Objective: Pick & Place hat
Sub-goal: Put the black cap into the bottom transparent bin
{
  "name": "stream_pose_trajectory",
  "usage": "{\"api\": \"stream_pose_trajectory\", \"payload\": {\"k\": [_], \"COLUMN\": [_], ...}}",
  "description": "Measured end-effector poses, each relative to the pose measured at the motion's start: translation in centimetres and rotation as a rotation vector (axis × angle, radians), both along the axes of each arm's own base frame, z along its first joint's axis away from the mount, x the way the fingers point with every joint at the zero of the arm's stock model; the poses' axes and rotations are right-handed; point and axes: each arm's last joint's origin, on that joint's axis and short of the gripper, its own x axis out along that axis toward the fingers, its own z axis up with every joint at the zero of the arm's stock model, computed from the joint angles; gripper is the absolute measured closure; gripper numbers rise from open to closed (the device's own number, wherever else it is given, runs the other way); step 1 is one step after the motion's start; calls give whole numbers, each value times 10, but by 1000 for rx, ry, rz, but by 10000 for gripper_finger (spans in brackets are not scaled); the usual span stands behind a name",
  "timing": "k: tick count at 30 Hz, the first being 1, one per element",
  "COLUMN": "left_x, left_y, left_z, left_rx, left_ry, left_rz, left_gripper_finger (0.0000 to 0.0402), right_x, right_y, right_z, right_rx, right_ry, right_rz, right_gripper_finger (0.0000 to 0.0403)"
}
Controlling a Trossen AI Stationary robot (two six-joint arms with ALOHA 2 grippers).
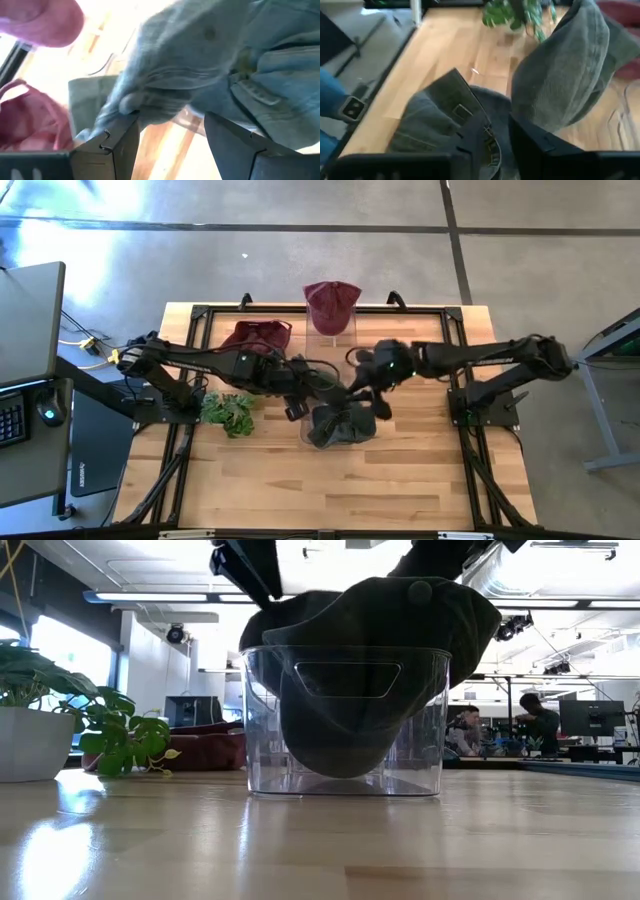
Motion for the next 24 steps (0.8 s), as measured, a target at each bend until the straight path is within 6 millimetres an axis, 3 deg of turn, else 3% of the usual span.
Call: {"api": "stream_pose_trajectory", "payload": {"k": [4,8,14,20,24], "left_x": [-10,-15,-7,-7,7], "left_y": [6,12,11,-5,-6], "left_z": [5,17,23,22,0], "left_rx": [-2,5,-31,-34,10], "left_ry": [20,-63,-147,-123,-60], "left_rz": [46,71,51,-83,-61], "left_gripper_finger": [188,188,188,188,188], "right_x": [11,16,14,12,8], "right_y": [10,6,-17,-32,-35], "right_z": [-15,-24,-22,-22,-20], "right_rx": [-42,-140,-223,-204,-202], "right_ry": [61,85,81,91,104], "right_rz": [-87,-234,-553,-579,-585], "right_gripper_finger": [364,398,381,378,386]}}
